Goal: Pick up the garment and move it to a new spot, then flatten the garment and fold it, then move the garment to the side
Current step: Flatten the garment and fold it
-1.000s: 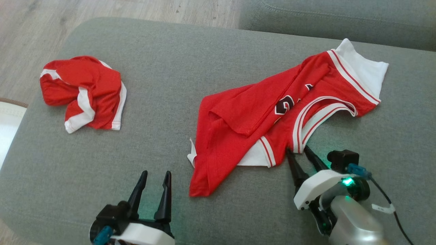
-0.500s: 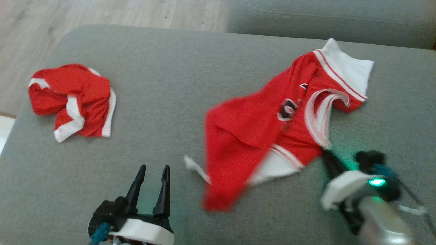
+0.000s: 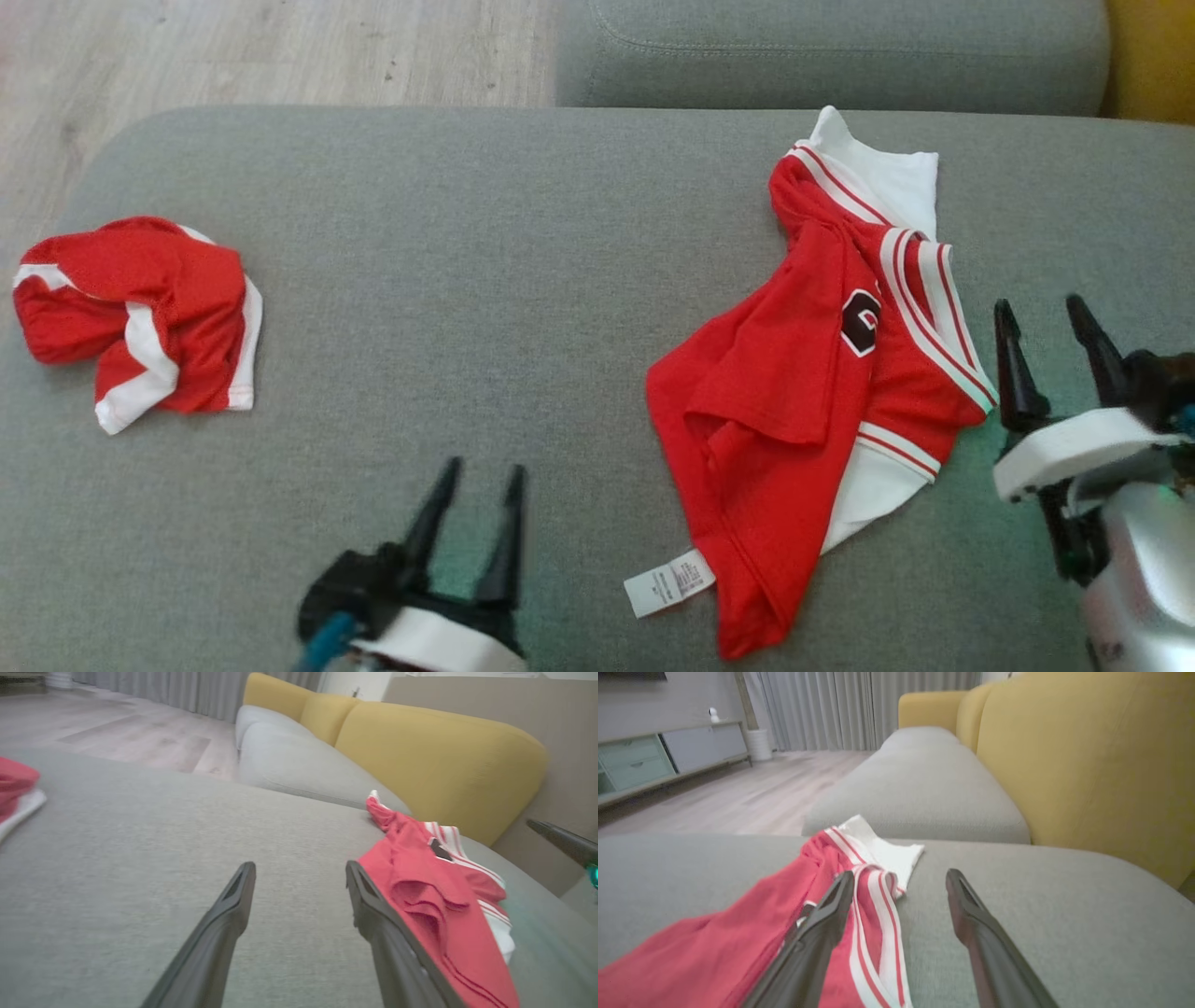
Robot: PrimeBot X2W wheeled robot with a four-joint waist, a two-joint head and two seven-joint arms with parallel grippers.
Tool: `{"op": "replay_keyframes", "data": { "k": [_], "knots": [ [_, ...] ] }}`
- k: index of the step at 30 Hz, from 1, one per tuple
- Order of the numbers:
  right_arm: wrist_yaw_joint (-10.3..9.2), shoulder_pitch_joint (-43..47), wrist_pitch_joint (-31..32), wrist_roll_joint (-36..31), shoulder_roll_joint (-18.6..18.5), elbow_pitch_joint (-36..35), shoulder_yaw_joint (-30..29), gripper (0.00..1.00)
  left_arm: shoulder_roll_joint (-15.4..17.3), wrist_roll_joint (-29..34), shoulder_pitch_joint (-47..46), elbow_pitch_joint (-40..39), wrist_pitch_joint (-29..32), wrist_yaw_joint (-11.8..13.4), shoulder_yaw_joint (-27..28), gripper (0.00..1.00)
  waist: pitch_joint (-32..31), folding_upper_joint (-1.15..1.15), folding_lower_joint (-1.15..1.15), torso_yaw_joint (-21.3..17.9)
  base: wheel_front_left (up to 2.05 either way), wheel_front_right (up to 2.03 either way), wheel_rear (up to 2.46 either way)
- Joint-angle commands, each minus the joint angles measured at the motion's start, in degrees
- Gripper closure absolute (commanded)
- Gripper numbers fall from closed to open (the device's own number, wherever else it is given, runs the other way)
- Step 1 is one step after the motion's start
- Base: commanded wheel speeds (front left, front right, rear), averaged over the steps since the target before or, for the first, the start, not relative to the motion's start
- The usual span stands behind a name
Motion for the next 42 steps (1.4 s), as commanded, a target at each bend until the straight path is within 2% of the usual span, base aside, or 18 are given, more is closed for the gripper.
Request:
{"op": "replay_keyframes", "data": {
  "k": [1,5,6,9,15,19,24,28,34,35,36,37,42],
  "knots": [
    [-0.04,2.0,-0.4,-1.6,1.8,-4.0,-0.4,0.0,0.0,-0.8,-3.5,-2.2,-0.5,0.1,-0.7,0.0,0.3,0.0,0.0,-0.3,0.0,0.0,0.0],
    [-0.04,5.1,-0.4,-4.8,5.7,-8.7,-2.3,0.0,0.0,-4.8,-6.5,-0.7,-0.5,0.1,-9.3,0.0,1.0,0.0,0.0,-1.4,0.0,0.0,0.0],
    [-0.04,5.1,-0.4,-4.8,5.7,-8.7,-2.3,0.0,0.0,-4.8,-6.5,-0.7,-0.5,0.1,-9.3,0.0,1.0,0.0,0.0,-1.4,0.0,0.0,0.0],
    [-0.04,5.8,-0.4,-5.9,7.3,-9.5,-1.9,0.0,0.0,-9.2,-10.4,2.4,-0.5,0.1,-16.2,0.0,1.8,0.0,0.0,-2.8,0.0,0.0,0.0],
    [-0.04,5.4,-0.4,-6.5,7.9,-9.1,-1.0,0.0,0.0,-19.3,-18.9,11.3,-0.4,0.1,-28.3,0.0,3.5,0.0,0.0,-6.3,0.0,0.0,0.0],
    [-0.04,5.1,-0.4,-6.3,7.6,-9.0,-1.1,0.0,0.0,-25.8,-22.6,16.1,-0.2,0.1,-34.4,0.0,4.4,0.0,0.0,-8.2,0.0,0.0,0.0],
    [-0.04,4.7,-0.4,-6.3,7.7,-9.3,-1.0,0.0,0.0,-30.9,-24.9,20.6,-0.2,0.1,-39.2,0.0,5.3,0.0,0.0,-9.5,0.0,0.0,0.0],
    [-0.04,4.3,-0.4,-6.3,7.8,-9.5,-0.8,0.0,0.0,-34.9,-26.4,21.0,-0.4,0.1,-42.1,0.0,5.8,0.0,0.0,-10.1,0.0,0.0,0.0],
    [-0.04,3.7,-0.4,-6.6,8.1,-9.4,0.0,0.0,0.0,-36.1,-28.3,18.4,-0.4,0.1,-41.8,0.0,6.4,0.0,0.0,-10.7,0.0,0.0,0.0],
    [-0.04,3.6,-0.4,-6.5,8.2,-9.4,0.1,0.0,0.0,-35.3,-28.7,18.1,-0.5,0.1,-41.1,0.08,6.4,0.0,0.0,-10.8,0.0,0.0,0.0],
    [-0.04,3.5,-0.4,-6.5,8.2,-9.3,0.2,0.0,0.0,-34.4,-28.9,17.7,-0.5,0.1,-40.1,0.9,6.4,0.0,0.0,-10.8,0.0,0.0,0.0],
    [-0.04,3.5,-0.4,-6.4,8.2,-9.2,0.2,0.0,0.0,-33.4,-28.9,17.5,-0.5,0.1,-38.6,1.0,6.4,0.0,0.0,-10.7,0.0,0.0,0.0],
    [-0.04,4.5,-0.4,-6.1,8.0,-8.7,-1.0,0.0,0.0,-25.9,-27.6,14.2,-0.5,0.5,-25.8,1.0,5.5,0.0,0.0,-8.5,0.0,0.0,0.0]
  ]
}}
